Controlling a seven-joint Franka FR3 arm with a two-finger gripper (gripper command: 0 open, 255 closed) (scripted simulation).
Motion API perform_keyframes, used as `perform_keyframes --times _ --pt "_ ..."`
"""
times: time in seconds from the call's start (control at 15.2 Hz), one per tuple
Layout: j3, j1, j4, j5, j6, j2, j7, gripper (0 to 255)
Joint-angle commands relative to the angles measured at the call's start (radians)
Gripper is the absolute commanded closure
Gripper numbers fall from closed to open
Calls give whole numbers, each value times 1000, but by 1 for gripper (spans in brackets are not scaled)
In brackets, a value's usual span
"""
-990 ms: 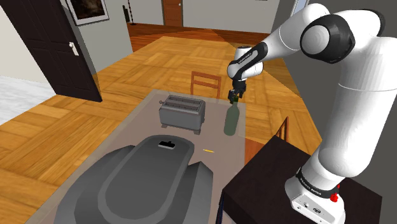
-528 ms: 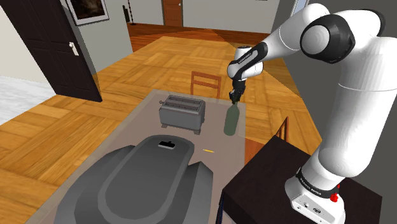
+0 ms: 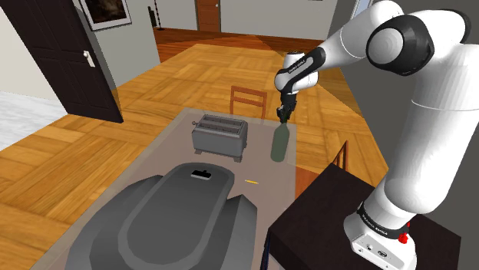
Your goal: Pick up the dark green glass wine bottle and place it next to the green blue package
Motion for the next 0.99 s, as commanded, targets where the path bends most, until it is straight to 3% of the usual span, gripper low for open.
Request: perform_keyframes --times 0.0,0.92 --pt "-3 1 3 -7 -21 -19 2 255" --pt "-14 12 74 -47 -191 -123 22 255"
